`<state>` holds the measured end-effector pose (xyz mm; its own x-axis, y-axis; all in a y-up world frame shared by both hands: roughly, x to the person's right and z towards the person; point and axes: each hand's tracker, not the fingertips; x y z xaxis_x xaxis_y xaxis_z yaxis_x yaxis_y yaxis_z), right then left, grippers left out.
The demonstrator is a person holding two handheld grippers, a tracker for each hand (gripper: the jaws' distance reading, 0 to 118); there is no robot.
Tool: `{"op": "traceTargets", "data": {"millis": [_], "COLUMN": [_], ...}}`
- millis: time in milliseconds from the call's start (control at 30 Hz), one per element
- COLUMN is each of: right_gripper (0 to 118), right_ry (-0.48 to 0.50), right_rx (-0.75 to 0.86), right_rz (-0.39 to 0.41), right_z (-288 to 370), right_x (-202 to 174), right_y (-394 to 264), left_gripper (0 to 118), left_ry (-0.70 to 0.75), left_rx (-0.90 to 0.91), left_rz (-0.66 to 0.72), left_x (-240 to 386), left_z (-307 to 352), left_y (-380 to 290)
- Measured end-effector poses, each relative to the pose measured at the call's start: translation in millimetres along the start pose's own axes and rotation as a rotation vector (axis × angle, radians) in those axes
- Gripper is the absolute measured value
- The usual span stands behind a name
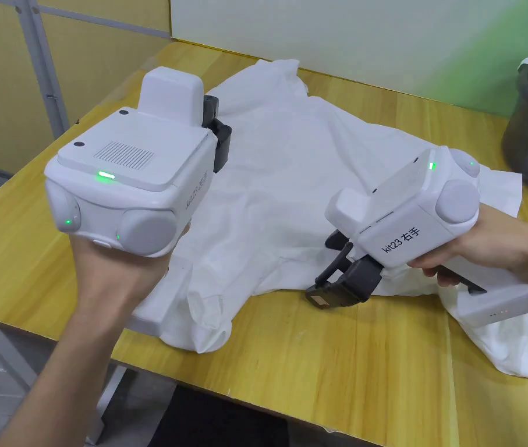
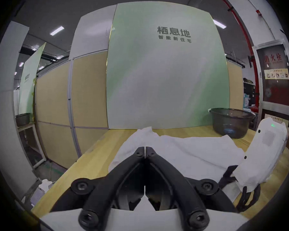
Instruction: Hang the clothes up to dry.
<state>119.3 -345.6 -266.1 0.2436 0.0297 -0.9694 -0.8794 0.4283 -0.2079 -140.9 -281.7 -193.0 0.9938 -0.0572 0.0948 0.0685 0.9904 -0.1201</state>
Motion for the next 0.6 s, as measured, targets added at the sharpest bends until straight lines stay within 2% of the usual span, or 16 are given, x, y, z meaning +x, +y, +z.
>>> {"op": "traceTargets", "data": {"millis": [33, 133, 233, 267, 367, 400, 467, 600], "right_gripper": [76, 44, 34, 21, 16, 11, 9, 9], "right_ry": [0.009, -0.006, -0.010, -0.017, -0.012, -0.010, -0.025, -0.012], "right_rx": [0.026, 0.058, 0.071, 0.075, 0.097, 0.105, 0.139, 0.181], "right_rz": [0.005, 0.013, -0.014, -0.027, -0.091, -0.114, -0.107, -0.155], "right_z": [5, 8, 7, 6, 5, 5, 3, 6], "right_x": [0, -12, -14, -15, -10, -8, -6, -11], "right_y": [2, 3, 1, 1, -1, -2, -6, -15], "left_gripper": [0, 0, 0, 0, 0, 0, 0, 0], "left_ry": [0.003, -0.009, -0.008, -0.007, -0.019, -0.017, -0.016, -0.015], "left_rx": [-0.002, -0.008, -0.009, -0.012, -0.014, -0.013, -0.011, -0.007], "left_rz": [0.000, 0.018, 0.010, 0.005, 0.020, 0.022, 0.026, 0.021], "left_x": [0, -1, 1, 1, 0, 0, 0, 3], "left_z": [0, 2, 2, 2, 4, 4, 5, 6], "left_y": [-1, -2, -3, -3, -3, -4, -3, -3]}}
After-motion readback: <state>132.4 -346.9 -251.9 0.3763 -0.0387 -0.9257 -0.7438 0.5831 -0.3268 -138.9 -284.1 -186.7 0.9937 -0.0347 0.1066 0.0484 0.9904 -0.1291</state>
